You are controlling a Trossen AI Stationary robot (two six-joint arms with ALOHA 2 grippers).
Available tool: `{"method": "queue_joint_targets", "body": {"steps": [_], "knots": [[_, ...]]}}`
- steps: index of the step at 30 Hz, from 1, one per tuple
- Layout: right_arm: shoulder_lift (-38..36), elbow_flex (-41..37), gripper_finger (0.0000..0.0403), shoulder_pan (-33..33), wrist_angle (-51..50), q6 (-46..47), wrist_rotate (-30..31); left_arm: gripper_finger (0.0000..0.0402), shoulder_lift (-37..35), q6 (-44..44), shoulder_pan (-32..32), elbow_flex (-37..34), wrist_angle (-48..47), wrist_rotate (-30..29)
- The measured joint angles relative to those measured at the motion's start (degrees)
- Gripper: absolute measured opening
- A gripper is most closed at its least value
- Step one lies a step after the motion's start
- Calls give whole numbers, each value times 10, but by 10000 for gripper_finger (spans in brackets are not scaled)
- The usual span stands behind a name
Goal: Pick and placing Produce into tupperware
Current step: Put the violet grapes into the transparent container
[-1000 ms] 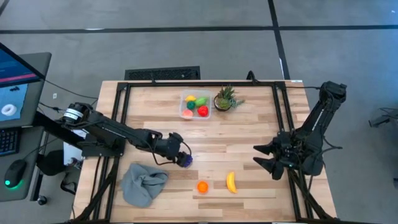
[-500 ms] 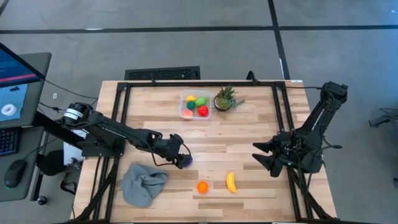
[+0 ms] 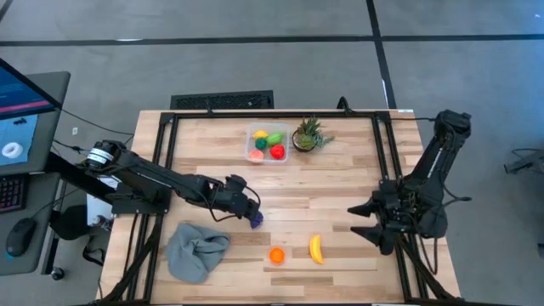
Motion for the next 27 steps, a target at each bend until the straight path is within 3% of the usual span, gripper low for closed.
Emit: {"method": "queue_joint_targets", "body": {"steps": [5,9,13,17,27], "knots": [[0,0,363,12,0,-6,0,296,11,-3,0,23,-9,-3],[0,0,363,10,-1,-10,1,318,72,8,-5,71,-17,35],[0,0,363,12,0,-7,2,333,146,32,-17,152,-115,44],[1,0,363,22,5,-1,2,339,188,37,-21,221,-219,17],[2,0,363,26,6,17,2,339,219,37,-8,240,-249,27]]}}
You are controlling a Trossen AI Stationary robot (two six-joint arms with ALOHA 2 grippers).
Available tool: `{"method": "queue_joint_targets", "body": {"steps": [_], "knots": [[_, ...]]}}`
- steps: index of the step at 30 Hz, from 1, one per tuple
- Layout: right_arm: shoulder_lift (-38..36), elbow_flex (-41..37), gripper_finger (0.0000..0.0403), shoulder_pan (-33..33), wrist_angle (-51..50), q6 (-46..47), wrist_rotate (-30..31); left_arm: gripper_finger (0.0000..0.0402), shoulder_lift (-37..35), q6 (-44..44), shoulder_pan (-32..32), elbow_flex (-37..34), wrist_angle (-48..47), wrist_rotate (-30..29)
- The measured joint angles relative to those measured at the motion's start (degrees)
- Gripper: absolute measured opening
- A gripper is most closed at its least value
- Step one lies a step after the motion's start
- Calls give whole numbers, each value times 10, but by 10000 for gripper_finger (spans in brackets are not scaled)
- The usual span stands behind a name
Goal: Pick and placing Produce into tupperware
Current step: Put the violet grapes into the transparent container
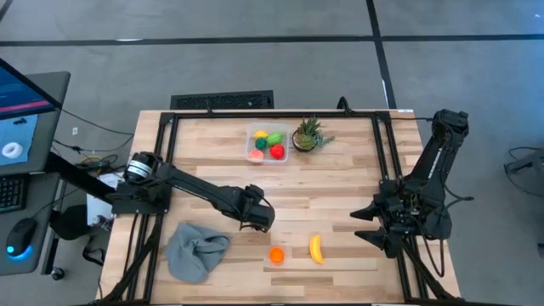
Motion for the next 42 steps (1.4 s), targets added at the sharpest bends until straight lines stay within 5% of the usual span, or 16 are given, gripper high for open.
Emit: {"method": "queue_joint_targets", "body": {"steps": [35,42], "knots": [[0,0,363,0,-15,4,-2,339,88,12,13,1,43,73],[0,0,363,0,-25,4,-2,339,87,18,15,42,-20,66]]}}
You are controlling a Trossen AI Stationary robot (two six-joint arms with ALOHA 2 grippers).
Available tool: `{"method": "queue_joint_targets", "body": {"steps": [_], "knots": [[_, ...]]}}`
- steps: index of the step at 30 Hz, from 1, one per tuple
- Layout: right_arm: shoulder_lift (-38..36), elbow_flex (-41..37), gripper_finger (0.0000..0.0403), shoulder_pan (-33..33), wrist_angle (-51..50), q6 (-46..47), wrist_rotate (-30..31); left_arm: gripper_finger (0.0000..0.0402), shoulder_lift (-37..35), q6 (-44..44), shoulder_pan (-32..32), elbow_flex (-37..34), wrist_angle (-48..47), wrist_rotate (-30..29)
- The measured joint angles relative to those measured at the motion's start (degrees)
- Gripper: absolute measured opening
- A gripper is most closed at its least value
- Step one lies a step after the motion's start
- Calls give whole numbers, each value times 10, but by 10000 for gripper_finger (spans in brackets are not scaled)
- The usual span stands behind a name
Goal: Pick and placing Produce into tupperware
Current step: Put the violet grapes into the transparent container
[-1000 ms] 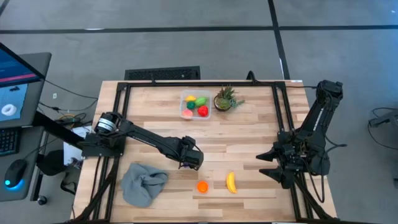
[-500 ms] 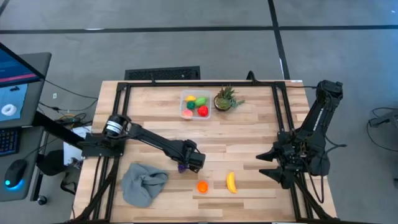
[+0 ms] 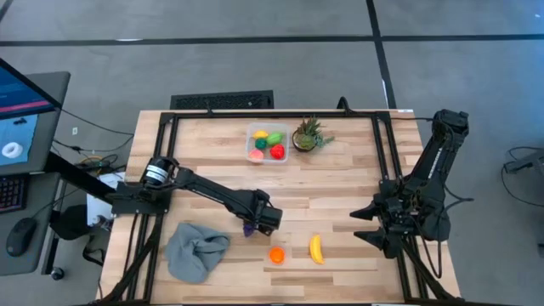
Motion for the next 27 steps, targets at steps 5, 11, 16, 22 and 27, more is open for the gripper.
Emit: {"method": "queue_joint_targets", "body": {"steps": [5,11,16,22,27], "knots": [[0,0,363,0,-6,0,0,339,-1,6,2,35,-54,-15],[0,0,363,0,-7,0,-2,339,-1,-16,0,35,-67,0],[0,0,363,0,-11,0,-5,339,-1,-40,-4,35,-72,21],[0,0,363,0,-22,1,-7,339,-1,-80,-14,35,-71,41],[0,0,363,0,-26,1,-11,339,-1,-112,-22,35,-69,59]]}}
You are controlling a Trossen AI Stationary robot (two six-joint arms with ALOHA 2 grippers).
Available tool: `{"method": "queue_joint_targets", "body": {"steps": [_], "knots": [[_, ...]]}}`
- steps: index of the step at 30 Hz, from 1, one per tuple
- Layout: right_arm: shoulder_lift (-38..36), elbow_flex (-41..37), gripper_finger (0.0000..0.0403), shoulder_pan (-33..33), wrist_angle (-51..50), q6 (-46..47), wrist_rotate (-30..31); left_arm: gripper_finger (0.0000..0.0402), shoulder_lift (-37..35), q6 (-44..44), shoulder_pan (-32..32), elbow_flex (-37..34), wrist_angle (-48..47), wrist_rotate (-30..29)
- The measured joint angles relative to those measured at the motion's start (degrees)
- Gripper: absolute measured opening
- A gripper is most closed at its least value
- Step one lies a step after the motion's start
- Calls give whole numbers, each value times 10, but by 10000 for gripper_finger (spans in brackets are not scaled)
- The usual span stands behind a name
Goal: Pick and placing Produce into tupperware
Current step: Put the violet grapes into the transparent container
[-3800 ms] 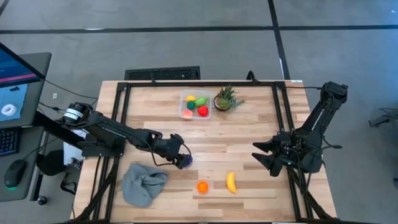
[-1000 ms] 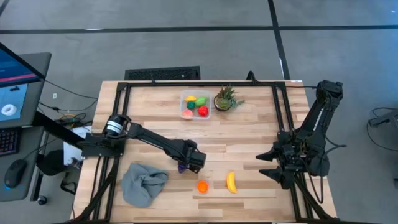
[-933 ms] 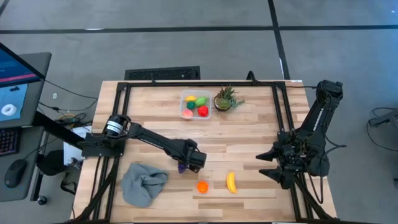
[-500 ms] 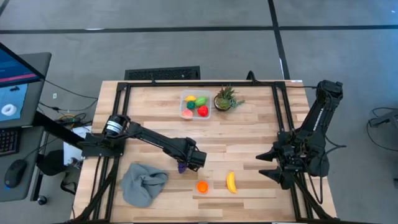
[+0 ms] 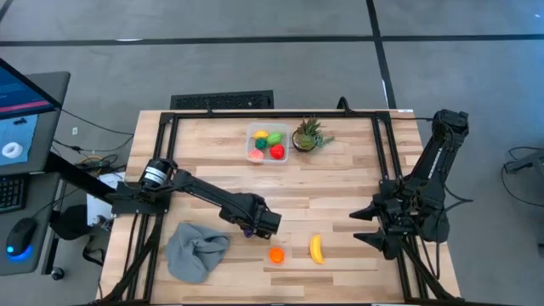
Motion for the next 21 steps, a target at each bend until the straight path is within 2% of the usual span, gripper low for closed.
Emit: {"method": "queue_joint_targets", "body": {"steps": [21], "knots": [[0,0,363,0,-11,0,-28,339,2,-33,-2,-3,11,-16]]}}
